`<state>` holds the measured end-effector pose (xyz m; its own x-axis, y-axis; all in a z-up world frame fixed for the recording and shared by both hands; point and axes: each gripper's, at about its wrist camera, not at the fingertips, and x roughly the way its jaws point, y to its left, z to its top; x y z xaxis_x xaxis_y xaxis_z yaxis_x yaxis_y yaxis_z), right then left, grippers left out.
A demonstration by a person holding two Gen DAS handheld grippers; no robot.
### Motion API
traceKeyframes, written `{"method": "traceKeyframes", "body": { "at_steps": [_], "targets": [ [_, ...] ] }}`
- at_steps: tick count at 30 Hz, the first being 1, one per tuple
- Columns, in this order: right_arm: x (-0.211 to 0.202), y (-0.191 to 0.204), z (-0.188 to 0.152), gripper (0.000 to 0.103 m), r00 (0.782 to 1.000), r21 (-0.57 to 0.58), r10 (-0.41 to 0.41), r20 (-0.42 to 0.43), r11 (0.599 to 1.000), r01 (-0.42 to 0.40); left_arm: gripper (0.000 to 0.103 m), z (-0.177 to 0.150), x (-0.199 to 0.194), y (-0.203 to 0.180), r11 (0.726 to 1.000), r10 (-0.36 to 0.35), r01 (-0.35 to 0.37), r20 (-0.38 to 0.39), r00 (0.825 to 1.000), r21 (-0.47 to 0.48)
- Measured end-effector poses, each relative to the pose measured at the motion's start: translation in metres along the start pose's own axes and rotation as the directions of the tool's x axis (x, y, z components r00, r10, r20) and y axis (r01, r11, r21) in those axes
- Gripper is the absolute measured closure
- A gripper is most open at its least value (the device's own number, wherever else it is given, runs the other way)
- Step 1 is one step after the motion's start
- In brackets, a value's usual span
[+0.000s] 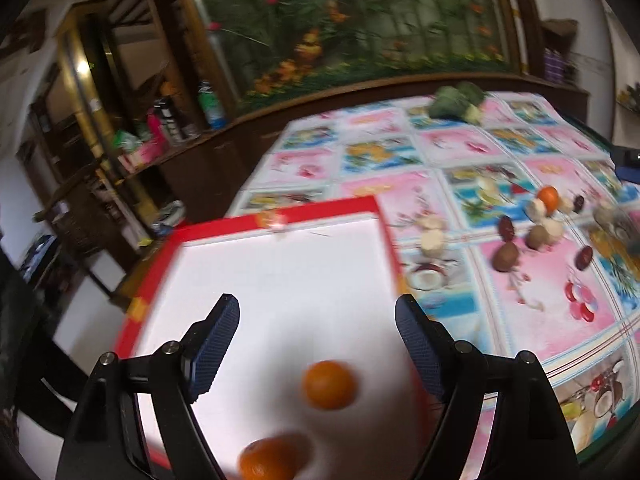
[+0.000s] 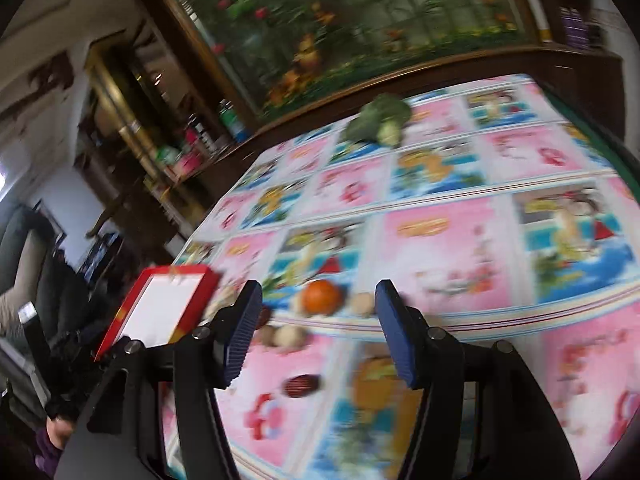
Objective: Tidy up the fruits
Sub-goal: 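Carry both oranges over the red-rimmed tray and open both tools to drop them, then grasp a red date with the left tool while the right tool grasps a beige cake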
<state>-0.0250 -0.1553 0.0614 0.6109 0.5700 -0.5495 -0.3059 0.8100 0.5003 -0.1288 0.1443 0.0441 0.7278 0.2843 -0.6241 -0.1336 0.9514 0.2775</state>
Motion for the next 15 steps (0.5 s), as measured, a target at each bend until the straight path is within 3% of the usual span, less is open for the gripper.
{"method": "traceKeyframes", "body": {
  "at_steps": [3,9,15],
  "targets": [
    [-0.001,-0.017,0.003,0.043,0.998,0.001,-0.055,-0.027,0.999,0.055,0.021,-0.005,0.017,-0.005,0.999,-0.036,0.037,-0.049,0.998,0.012],
    [0.004,-0.044,-0.002,0.043,0.990,0.040,-0.109,-0.094,0.993,0.113,0.015,-0.012,0.014,-0.008,0.997,-0.012,0.018,-0.071,0.997,0.076],
    [0.023,-0.034,-0.013,0.045,0.966,-0.066,-0.201,-0.163,0.979,0.192,0.014,-0.019,0.002,-0.014,0.986,-0.012,0.025,-0.077,0.997,0.167]
  ]
}}
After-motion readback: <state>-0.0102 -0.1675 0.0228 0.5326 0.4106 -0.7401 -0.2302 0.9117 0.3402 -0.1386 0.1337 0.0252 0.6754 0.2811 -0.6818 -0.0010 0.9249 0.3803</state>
